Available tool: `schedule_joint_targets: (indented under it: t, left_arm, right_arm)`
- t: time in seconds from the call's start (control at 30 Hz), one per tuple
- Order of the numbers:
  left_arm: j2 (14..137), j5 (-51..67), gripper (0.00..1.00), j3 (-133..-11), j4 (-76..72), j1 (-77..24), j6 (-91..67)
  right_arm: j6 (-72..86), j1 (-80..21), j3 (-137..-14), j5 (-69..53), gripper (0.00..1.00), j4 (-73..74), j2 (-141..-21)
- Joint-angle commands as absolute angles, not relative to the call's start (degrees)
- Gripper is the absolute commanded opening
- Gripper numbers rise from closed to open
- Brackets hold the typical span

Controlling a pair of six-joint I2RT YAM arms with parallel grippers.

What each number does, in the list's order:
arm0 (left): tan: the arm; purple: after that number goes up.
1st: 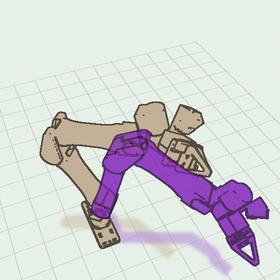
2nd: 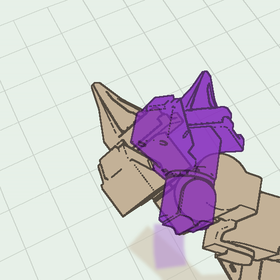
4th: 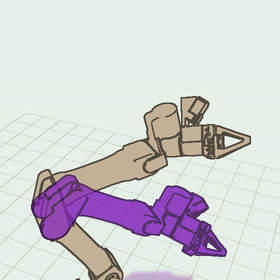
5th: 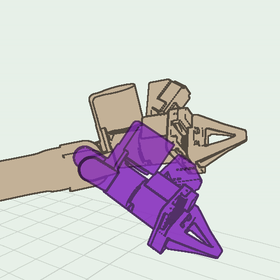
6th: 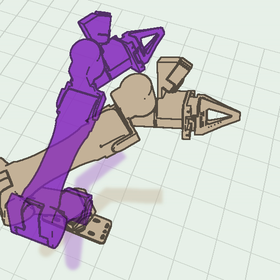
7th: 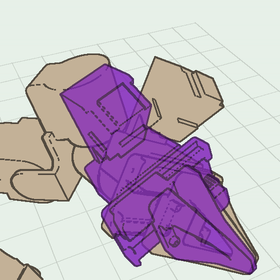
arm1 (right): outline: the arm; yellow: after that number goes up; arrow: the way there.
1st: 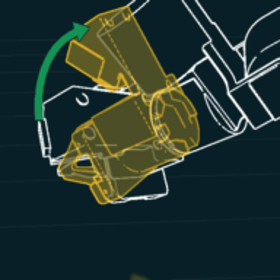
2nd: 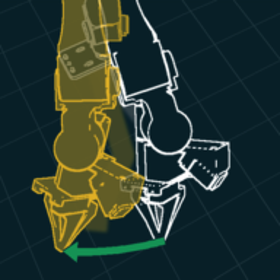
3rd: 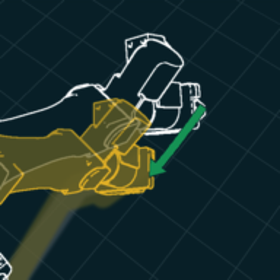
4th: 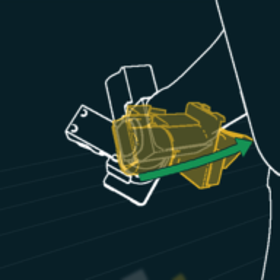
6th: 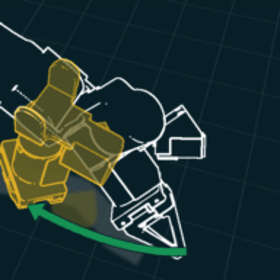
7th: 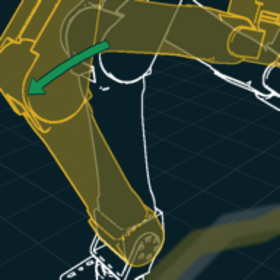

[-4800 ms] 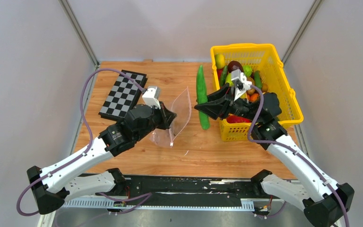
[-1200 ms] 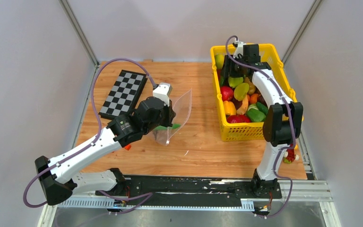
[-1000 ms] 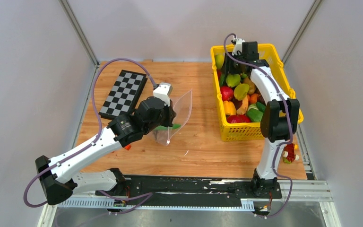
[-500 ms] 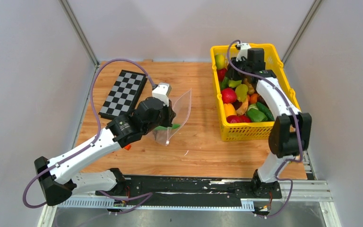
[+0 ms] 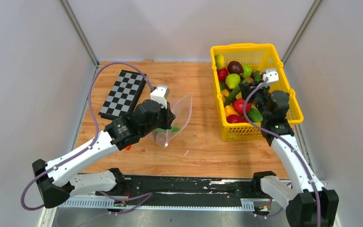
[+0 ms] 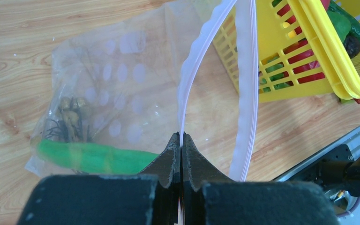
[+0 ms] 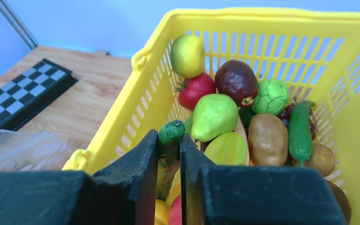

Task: Place the food in the zip-top bag and seal the zipper
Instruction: Place the fake vegetable in the zipper food storage bag.

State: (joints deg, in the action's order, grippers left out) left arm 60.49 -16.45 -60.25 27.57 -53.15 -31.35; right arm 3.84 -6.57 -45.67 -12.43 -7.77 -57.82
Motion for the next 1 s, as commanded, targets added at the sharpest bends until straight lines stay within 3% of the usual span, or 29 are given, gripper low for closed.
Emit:
schedule_joint_targets:
  t: [0.0,0.27,0.57,0.97]
  left_arm:
    - [58.7,-15.6,0.00,-59.9,24.9,-53.2,-32.4]
    - [57.7,-15.8,0.00,-59.0,24.1,-53.2,-33.2]
    - [57.0,-16.1,0.00,-58.9,23.6,-53.2,-33.6]
    - [56.7,-16.1,0.00,-58.6,22.3,-53.2,-34.2]
  right_arm:
    - [5.8,-6.4,-40.7,-9.2,0.00,-21.4,-49.3]
    - [6.0,-6.4,-38.5,-7.3,0.00,-22.6,-40.5]
    - [4.5,-6.4,-40.2,-18.9,0.00,-23.1,-35.6]
    - [5.0,-6.4,-43.6,-22.7,0.00,-21.1,-28.4]
